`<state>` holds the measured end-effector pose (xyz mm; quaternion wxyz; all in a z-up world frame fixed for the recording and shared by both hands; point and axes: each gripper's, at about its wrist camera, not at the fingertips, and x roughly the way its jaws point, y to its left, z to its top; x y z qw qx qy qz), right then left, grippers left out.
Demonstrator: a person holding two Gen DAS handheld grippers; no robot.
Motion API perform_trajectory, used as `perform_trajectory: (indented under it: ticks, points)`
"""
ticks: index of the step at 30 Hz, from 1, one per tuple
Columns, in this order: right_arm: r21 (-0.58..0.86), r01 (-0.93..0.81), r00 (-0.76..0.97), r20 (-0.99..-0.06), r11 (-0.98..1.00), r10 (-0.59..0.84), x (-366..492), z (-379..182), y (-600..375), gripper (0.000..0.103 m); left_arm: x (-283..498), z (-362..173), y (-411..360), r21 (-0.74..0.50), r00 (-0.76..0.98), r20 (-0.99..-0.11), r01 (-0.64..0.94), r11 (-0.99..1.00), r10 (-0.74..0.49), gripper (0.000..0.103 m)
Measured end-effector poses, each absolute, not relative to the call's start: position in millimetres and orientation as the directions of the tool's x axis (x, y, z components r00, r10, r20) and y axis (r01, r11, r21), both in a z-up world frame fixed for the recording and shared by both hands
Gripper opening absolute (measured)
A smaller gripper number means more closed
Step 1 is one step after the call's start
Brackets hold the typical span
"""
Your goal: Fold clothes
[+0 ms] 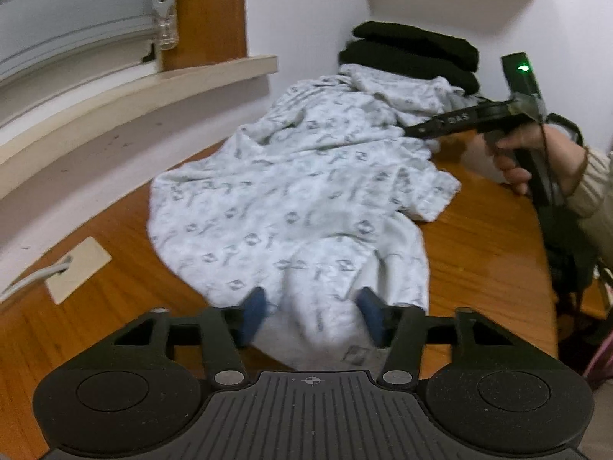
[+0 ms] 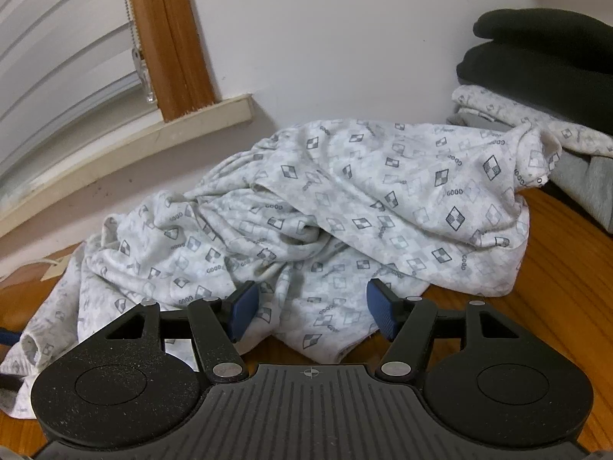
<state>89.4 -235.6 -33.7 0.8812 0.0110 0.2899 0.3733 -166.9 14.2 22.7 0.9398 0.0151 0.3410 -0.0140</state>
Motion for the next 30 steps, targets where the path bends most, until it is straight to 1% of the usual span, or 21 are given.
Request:
perform_trajectory:
  ticks: [2,3,5,8,9,12,13,14,16,20,23,26,27,28,29,30]
  points:
    - [0.245,-0.650,0.551,-0.500,0.719,0.668,89.7,-33.8,-236.5,0.063,-166.9,25.0,16.1,0.028,0.777,-0.629,0.038,0.999,-0.012,0.014]
    - [0.249,-0.649,0.550,-0.499,0.719,0.670,89.9,-33.8,-237.0,0.063,-167.3,27.1,16.6,0.046,0.787,-0.617,0.028,0.999,0.006,0.010]
    - [0.257,-0.647,0.549,-0.495,0.717,0.673,90.1,-33.9,-238.2,0.063,-168.6,34.9,21.8,0.097,0.809,-0.583,-0.028,0.995,0.080,0.008]
    - [0.265,-0.646,0.548,-0.493,0.716,0.676,90.4,-33.9,-239.3,0.063,-172.3,45.8,43.8,0.056,0.818,-0.568,-0.075,0.996,0.094,0.008]
    - [0.266,-0.646,0.548,-0.492,0.716,0.677,90.4,-33.8,-239.3,0.063,-173.5,47.1,50.3,0.039,0.814,-0.574,-0.084,0.996,0.092,0.009]
    - [0.271,-0.645,0.546,-0.491,0.715,0.679,90.8,-33.8,-239.8,0.063,-178.5,49.9,57.6,0.020,0.810,-0.580,-0.090,0.996,0.085,0.018]
    - [0.275,-0.644,0.545,-0.490,0.714,0.680,91.1,-33.9,-240.3,0.063,-179.4,51.2,54.1,0.028,0.812,-0.578,-0.081,0.996,0.082,0.026]
    - [0.278,-0.644,0.544,-0.489,0.713,0.682,91.4,-34.0,-240.8,0.063,-180.2,52.4,50.4,0.035,0.814,-0.576,-0.071,0.997,0.079,0.037]
    - [0.285,-0.643,0.542,-0.486,0.711,0.685,91.9,-34.0,-241.9,0.063,-179.7,55.4,37.3,0.051,0.824,-0.563,-0.040,0.998,0.062,0.049]
    - [0.288,-0.641,0.542,-0.485,0.711,0.686,91.5,-33.7,-242.2,0.063,-164.1,55.0,6.8,0.102,0.821,-0.571,0.054,0.993,0.014,0.057]
    - [0.287,-0.641,0.543,-0.486,0.712,0.685,91.4,-33.5,-242.2,0.063,-142.4,48.7,-7.9,0.141,0.808,-0.588,0.088,0.986,0.012,0.057]
    - [0.289,-0.641,0.542,-0.486,0.711,0.686,91.8,-33.4,-242.4,0.063,-120.6,40.0,-13.4,0.152,0.794,-0.607,0.101,0.983,0.013,0.057]
    - [0.290,-0.641,0.542,-0.485,0.711,0.686,91.9,-33.4,-242.4,0.063,-115.3,37.5,-14.3,0.155,0.793,-0.609,0.103,0.982,0.013,0.055]
    - [0.290,-0.640,0.542,-0.485,0.711,0.686,92.0,-33.4,-242.5,0.063,-112.7,37.2,-12.8,0.150,0.795,-0.607,0.101,0.983,0.011,0.043]
    - [0.291,-0.640,0.542,-0.485,0.711,0.686,91.9,-33.4,-242.6,0.063,-110.4,37.1,-11.0,0.144,0.797,-0.603,0.098,0.985,0.009,0.016]
    - [0.291,-0.639,0.543,-0.484,0.712,0.686,91.9,-33.5,-242.7,0.063,-112.2,40.3,-6.0,0.127,0.809,-0.588,0.081,0.989,0.009,0.002]
